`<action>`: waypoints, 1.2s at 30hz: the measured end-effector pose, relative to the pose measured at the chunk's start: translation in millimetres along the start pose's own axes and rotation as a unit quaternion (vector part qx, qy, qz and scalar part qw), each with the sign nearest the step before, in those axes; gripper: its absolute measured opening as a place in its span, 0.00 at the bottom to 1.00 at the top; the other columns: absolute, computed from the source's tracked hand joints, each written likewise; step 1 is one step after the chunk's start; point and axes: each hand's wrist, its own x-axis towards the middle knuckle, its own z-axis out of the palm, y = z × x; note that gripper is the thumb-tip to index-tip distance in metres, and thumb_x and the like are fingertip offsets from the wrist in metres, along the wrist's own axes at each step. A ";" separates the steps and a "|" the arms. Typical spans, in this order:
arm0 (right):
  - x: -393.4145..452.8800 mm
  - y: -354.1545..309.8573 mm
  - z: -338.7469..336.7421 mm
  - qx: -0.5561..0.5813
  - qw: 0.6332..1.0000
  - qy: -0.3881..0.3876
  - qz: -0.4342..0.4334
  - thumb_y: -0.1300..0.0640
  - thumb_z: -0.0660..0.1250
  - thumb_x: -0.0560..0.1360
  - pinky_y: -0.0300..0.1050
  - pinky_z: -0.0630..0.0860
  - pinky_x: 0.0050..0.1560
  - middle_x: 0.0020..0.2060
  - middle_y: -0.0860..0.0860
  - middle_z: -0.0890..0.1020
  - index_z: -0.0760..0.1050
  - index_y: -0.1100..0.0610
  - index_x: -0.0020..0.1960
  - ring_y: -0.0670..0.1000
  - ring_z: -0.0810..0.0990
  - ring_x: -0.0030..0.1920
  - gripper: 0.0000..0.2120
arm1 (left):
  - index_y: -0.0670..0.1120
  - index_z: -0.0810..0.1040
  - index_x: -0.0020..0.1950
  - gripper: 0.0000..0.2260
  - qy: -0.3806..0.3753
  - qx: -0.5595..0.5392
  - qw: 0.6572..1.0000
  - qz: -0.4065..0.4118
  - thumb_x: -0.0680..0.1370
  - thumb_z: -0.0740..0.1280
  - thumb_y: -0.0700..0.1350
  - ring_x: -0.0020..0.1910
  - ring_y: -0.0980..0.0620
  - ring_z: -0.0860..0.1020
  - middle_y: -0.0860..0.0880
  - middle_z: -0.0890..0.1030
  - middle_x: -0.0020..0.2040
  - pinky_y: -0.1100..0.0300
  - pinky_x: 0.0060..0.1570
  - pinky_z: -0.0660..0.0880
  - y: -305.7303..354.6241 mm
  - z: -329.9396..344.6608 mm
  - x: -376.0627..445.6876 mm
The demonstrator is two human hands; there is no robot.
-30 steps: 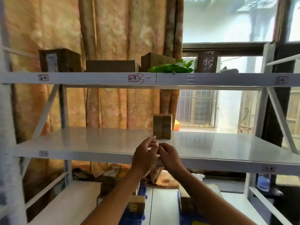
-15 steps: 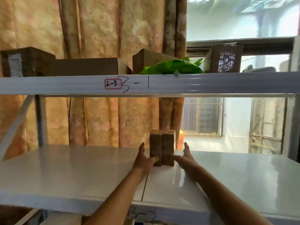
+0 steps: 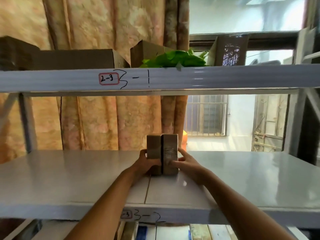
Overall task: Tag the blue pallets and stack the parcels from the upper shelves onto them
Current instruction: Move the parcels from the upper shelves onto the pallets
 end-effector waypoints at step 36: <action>-380.1 86.0 88.7 0.243 0.948 0.150 0.137 0.50 0.76 0.73 0.55 0.84 0.50 0.64 0.64 0.77 0.67 0.55 0.68 0.64 0.83 0.59 0.29 | 0.71 0.60 0.66 0.44 0.006 -0.171 0.982 -0.080 0.58 0.82 0.65 0.57 0.54 0.78 0.59 0.73 0.62 0.57 0.43 0.74 -139.5 108.6 -328.5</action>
